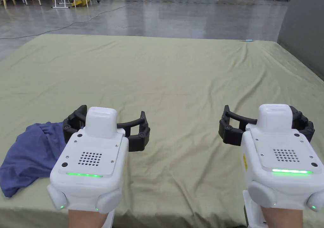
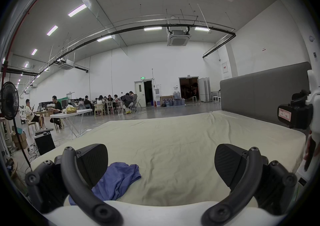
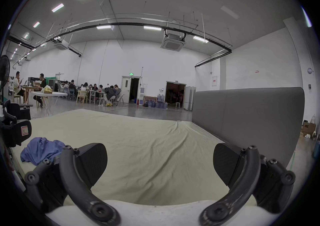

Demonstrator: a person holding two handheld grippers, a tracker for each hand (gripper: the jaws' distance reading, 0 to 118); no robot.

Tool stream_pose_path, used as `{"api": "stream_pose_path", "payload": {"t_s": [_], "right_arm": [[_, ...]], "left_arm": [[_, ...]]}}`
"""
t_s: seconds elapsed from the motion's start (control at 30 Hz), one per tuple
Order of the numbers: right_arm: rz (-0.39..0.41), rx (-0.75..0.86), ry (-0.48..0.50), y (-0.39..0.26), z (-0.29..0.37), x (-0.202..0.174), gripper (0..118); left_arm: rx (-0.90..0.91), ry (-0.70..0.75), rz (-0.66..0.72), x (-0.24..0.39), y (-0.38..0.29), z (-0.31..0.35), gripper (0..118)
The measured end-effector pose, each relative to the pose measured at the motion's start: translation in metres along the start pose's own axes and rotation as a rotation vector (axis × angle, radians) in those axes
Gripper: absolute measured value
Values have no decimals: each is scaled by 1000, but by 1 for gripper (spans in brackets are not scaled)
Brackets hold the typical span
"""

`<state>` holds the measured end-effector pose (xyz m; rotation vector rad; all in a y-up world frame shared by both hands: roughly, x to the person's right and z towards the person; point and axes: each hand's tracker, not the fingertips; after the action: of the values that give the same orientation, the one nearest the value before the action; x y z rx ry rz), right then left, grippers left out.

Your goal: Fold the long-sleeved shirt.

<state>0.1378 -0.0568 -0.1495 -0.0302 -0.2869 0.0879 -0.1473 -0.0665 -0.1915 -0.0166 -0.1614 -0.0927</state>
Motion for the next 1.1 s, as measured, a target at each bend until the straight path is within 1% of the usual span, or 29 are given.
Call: {"api": "stream_pose_path", "payload": {"t_s": [0.23, 0.53, 0.6, 0.63, 0.67, 0.7, 0.73, 0.77, 0.8, 0.83, 0.93, 0.97, 1.03, 1.1], "right_arm": [[-9, 16, 1, 4, 1, 1, 118], [-4, -4, -6, 4, -1, 2, 118], [-10, -15, -1, 5, -1, 3, 116], [-10, -25, -3, 5, 0, 3, 105], [-14, -33, -5, 6, 1, 3, 59], [-18, -37, -12, 6, 0, 3, 7], [-23, -55, -22, 6, -3, 3, 7], [-24, -73, -65, 5, -4, 5, 0], [-39, -72, -29, 7, -6, 7, 0], [-52, -80, 0, 8, -6, 8, 0], [-21, -63, -22, 8, -6, 5, 0], [-21, -61, -21, 9, -6, 4, 0], [-34, -57, -1, 14, -7, 0, 0], [-45, -44, 30, 22, -11, -13, 0]], "left_arm": [[-7, -6, -4, 2, 4, -1, 118], [-11, -10, -27, 9, 6, -2, 118], [-12, -27, -22, 9, 6, -1, 116], [-24, -33, -6, 9, 7, 0, 106], [-33, -48, 18, 9, 8, 1, 63], [-24, -54, 22, 9, 7, 2, 18], [-29, -51, 17, 10, 7, 0, 18], [-53, -34, -7, 12, 6, -2, 4], [-45, -24, -27, 15, 7, -2, 0], [-55, -31, -19, 14, 6, -2, 0], [-40, -27, -19, 12, 7, -2, 0], [-40, -26, -10, 10, 8, -2, 0], [-37, -21, 13, 3, 13, 0, 0], [-33, -9, 14, -8, 18, 4, 0]]}}
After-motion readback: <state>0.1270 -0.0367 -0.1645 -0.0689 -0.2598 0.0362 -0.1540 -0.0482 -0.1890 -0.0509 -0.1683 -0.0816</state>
